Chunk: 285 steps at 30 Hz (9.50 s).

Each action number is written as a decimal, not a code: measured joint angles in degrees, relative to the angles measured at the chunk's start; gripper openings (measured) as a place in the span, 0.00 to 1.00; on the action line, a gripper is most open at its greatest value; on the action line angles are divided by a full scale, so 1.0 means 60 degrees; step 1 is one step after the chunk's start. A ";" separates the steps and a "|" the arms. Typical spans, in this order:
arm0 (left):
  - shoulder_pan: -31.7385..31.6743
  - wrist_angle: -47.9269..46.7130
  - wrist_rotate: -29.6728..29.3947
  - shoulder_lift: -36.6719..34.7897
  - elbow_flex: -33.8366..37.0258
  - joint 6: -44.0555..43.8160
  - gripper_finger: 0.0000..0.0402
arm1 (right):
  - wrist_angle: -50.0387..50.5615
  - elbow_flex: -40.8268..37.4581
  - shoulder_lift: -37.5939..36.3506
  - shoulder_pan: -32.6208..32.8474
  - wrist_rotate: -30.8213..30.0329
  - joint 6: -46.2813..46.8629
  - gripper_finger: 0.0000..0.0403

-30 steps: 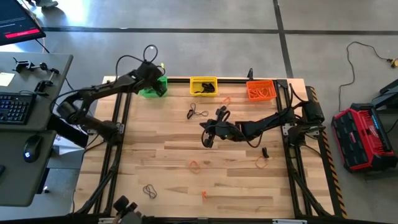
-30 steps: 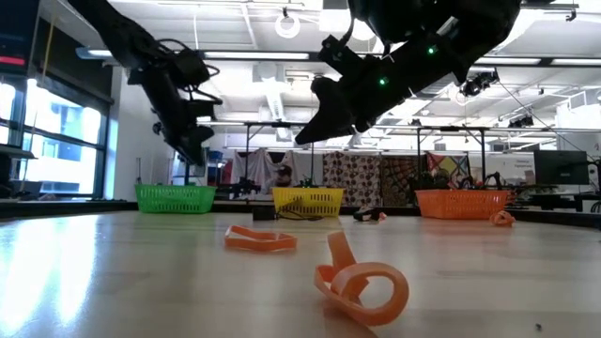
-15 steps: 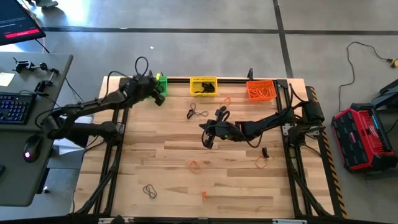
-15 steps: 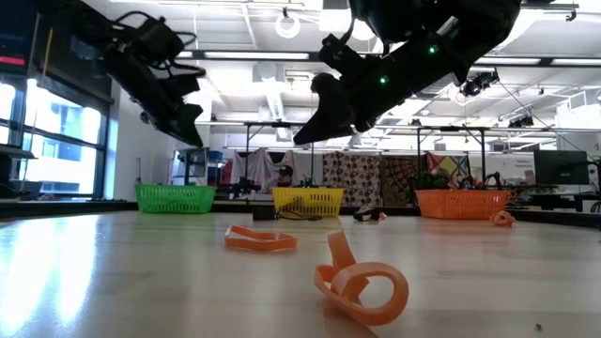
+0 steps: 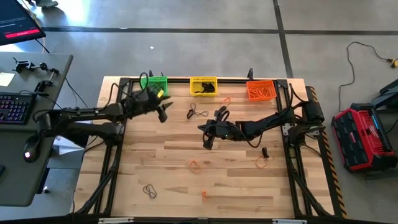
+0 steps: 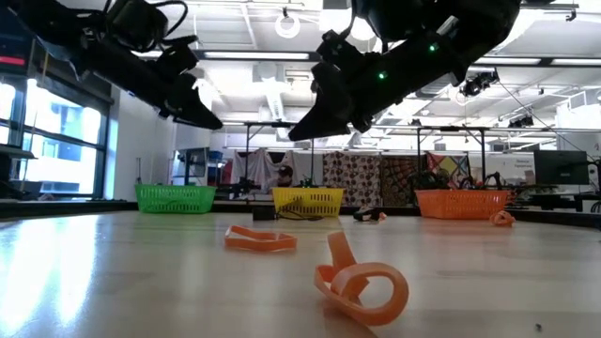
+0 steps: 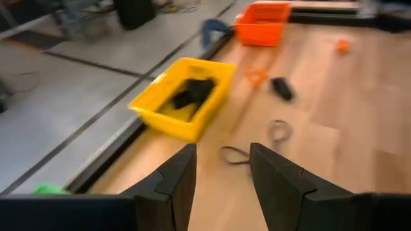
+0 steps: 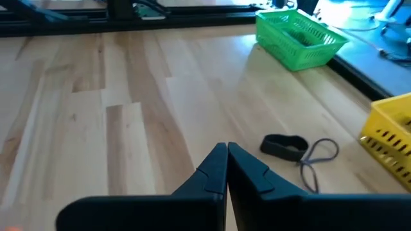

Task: Sort rubber bands into baskets
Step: Put the orange rubber band into the orange bin

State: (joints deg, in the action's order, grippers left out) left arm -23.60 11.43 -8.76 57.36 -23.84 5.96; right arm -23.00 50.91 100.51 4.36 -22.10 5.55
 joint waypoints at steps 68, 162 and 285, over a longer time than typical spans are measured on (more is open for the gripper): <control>0.5057 0.2117 0.5185 0.7522 -0.2221 0.0800 0.34 | 0.2433 -0.0003 0.0000 0.0426 0.0855 0.1000 0.28; 0.4741 0.2219 0.5981 0.8133 -0.2512 0.1268 0.30 | 0.2281 -0.0010 0.0000 0.0419 0.0855 0.0814 0.28; 0.5888 0.0119 0.2434 0.8204 -0.3857 -0.3457 0.29 | 0.1796 0.0001 0.0004 0.0404 0.1005 0.0326 0.28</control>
State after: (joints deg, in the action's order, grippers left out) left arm 11.73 12.14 5.85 106.59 -46.98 -14.78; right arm -12.23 50.92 100.53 6.79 -16.07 7.50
